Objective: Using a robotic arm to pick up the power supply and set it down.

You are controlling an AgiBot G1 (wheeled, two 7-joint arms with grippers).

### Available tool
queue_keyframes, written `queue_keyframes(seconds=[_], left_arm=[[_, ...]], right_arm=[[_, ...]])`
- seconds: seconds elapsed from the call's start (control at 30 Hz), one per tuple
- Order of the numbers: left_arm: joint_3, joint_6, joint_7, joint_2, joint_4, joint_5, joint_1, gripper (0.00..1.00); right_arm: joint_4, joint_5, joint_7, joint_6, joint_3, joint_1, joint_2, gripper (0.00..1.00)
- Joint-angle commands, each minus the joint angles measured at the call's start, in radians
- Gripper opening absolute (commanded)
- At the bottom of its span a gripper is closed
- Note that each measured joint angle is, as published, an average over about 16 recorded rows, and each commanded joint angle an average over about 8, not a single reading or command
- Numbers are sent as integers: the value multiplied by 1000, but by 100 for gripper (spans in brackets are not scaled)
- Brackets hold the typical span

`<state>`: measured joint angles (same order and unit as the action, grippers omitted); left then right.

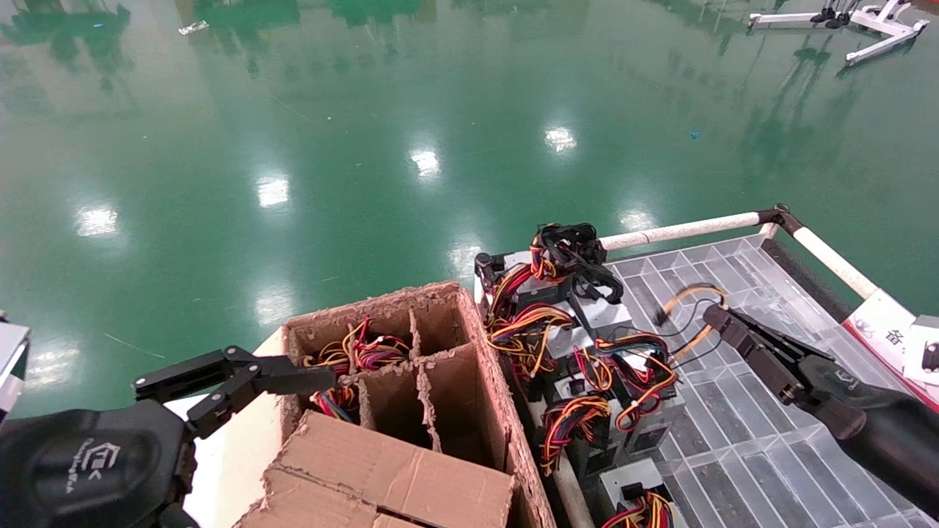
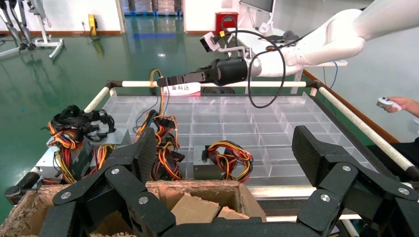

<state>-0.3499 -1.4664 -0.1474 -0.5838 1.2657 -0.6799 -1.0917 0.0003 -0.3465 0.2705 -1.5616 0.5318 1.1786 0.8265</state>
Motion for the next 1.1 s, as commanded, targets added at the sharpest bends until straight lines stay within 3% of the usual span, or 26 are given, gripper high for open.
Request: queue_keyframes(seconds=[0.03,0.27,0.8,1.1], left_arm=[[0,0,0,0,0,0,0,100],[0,0,0,0,0,0,0,100],[0,0,0,0,0,0,0,100],[0,0,0,0,0,0,0,100]], right_arm=[[-1,0,0,0,0,1,0,100],[6,-10,-2,3,7,8,-12,100],[125,-105,-74,9,70,70,-183,100],[181,-110,-94,16,62,80,-221,100]])
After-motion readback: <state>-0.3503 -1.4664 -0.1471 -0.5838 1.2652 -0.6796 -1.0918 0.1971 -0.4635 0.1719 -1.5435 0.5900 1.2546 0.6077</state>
